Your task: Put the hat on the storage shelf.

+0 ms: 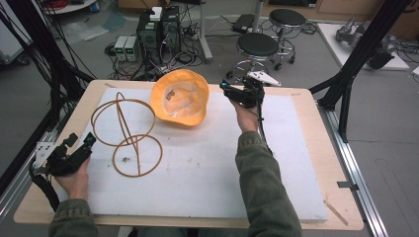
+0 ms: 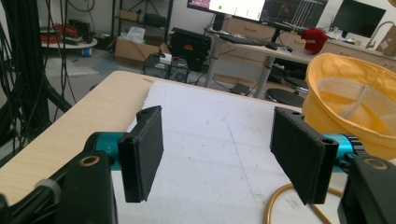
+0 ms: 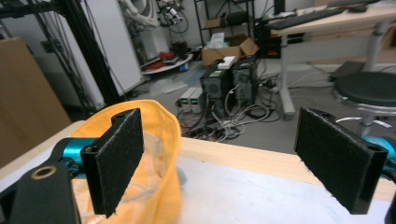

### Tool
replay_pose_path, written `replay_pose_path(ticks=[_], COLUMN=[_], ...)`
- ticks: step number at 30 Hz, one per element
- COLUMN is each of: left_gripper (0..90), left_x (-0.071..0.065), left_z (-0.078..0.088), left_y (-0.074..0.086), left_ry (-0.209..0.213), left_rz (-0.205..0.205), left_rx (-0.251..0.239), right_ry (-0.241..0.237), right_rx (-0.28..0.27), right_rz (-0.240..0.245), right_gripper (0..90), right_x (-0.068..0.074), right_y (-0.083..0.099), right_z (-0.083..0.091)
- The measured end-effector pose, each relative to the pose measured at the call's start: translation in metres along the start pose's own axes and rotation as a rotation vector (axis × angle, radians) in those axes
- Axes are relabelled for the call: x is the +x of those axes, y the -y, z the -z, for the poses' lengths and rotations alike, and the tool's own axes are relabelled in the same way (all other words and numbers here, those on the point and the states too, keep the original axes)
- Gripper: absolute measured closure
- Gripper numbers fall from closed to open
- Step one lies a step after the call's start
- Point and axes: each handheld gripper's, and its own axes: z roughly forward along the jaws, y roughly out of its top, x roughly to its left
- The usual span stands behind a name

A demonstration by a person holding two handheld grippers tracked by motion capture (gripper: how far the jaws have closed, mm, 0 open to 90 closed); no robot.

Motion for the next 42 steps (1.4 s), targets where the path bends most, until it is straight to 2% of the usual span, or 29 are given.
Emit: replay_pose_path(ticks=[2,4,6,9,18,24,25,26,27,28,30,34,36,40,41,42], left_gripper=[34.8,34.9,34.8,34.9,34.9,34.9,34.8,34.8,34.9,34.9,34.8,34.9,34.8,34.9,34.9,34.9], left_x=[0.000,0.000,-0.001,-0.001,0.000,0.001,0.001,0.001,0.001,0.001,0.001,0.001,0.001,0.001,0.001,0.001], left_z=[0.000,0.000,0.000,0.000,0.000,0.001,0.001,0.001,0.001,0.001,0.001,0.001,0.001,0.001,0.001,0.001], left_y=[0.000,0.000,0.000,0.000,0.000,-0.001,-0.001,-0.001,-0.001,0.000,0.000,0.000,0.000,0.000,0.000,-0.001], left_ry=[0.002,0.005,0.009,0.012,0.013,0.016,0.016,0.016,0.017,0.018,0.021,0.020,0.020,0.020,0.019,0.019], left_rz=[-0.001,-0.004,-0.003,0.000,0.007,0.008,0.012,0.012,0.011,0.010,0.013,0.014,0.013,0.014,0.013,0.016], left_rx=[0.004,0.006,0.005,0.005,0.001,-0.001,-0.003,-0.003,-0.002,0.000,0.001,0.000,0.001,0.001,0.000,-0.001], right_ry=[-0.017,-0.027,-0.035,-0.026,0.002,0.000,0.009,0.009,0.025,0.025,0.043,0.055,0.054,0.058,0.057,0.050], right_rx=[0.006,0.042,0.041,0.063,0.105,0.155,0.180,0.180,0.212,0.212,0.247,0.301,0.327,0.357,0.362,0.374], right_rz=[-0.016,-0.025,-0.022,0.012,0.020,-0.001,-0.014,-0.014,-0.021,-0.021,-0.023,-0.063,-0.062,-0.050,-0.059,-0.066], right_gripper=[14.9,14.9,14.9,15.0,15.0,15.8,17.2,17.2,17.2,17.2,17.2,17.1,17.6,22.3,26.7,37.5], right_x=[0.005,0.011,0.014,0.022,0.037,0.040,0.041,0.041,0.040,0.040,0.038,0.033,0.032,0.034,0.034,0.034], right_y=[0.000,-0.001,-0.002,-0.004,-0.003,0.006,0.010,0.010,0.015,0.015,0.019,0.026,0.028,0.032,0.033,0.033], right_z=[-0.008,-0.019,-0.022,-0.032,-0.071,-0.089,-0.093,-0.093,-0.097,-0.097,-0.100,-0.104,-0.106,-0.108,-0.108,-0.108])
